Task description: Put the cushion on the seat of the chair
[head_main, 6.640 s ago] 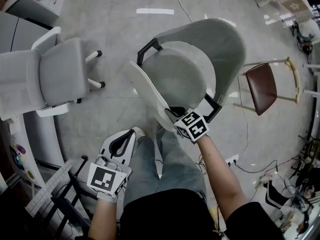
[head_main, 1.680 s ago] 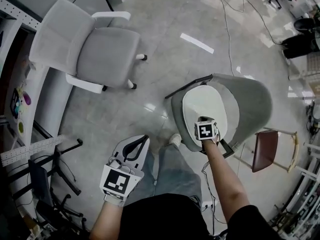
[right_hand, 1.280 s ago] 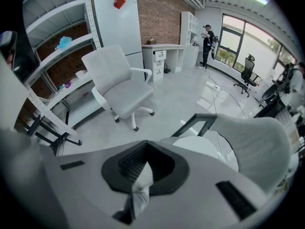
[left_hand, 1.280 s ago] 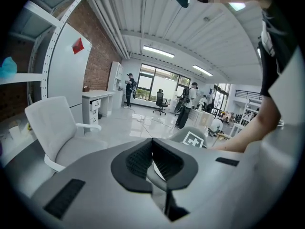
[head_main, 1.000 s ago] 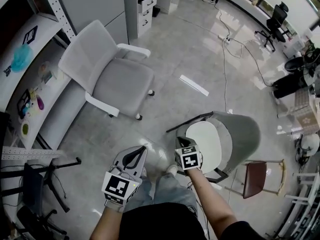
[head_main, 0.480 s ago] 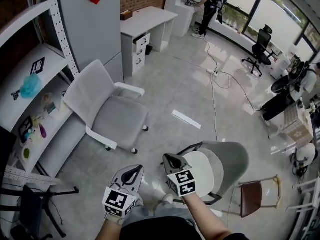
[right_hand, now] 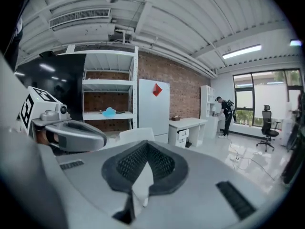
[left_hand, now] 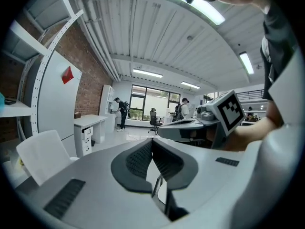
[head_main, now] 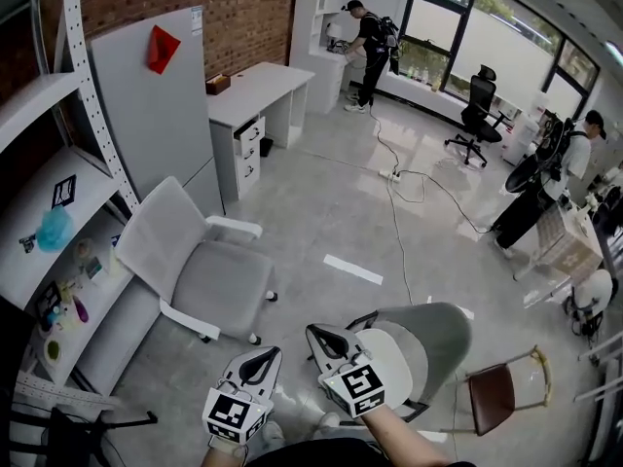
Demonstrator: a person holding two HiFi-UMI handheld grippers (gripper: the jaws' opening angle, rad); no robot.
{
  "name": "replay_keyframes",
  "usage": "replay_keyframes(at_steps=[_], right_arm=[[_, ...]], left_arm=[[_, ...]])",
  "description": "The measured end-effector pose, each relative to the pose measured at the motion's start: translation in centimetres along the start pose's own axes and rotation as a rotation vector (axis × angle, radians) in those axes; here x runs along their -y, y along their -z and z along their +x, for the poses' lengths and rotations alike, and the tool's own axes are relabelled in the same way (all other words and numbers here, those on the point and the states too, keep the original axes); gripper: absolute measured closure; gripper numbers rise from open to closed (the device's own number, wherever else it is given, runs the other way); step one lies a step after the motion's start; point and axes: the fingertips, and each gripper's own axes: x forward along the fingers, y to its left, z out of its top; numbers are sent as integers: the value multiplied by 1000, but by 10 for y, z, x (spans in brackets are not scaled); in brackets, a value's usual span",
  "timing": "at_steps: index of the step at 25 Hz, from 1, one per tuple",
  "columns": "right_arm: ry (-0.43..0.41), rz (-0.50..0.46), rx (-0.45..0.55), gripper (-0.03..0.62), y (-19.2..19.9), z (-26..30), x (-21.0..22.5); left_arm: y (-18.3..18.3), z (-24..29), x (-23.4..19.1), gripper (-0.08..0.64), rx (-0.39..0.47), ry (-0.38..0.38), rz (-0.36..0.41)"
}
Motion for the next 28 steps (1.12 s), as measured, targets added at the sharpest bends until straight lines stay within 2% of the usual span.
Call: replay_keyframes(at_steps=[6,15,24,28], right_arm=[[11,-39,72,583,-29,-22,19],[23,-53,118,583,-44,-37,42],[29,-92,142,584,-45,-46,47],[31,-79,145,584,-42,-52,49]], left_arm=[[-32,16,14,548,55,39,30],[-58,35,31,548,113,62,58],[-69,38,40,548,137,56,88],[-68,38,48,548,135,56,94]])
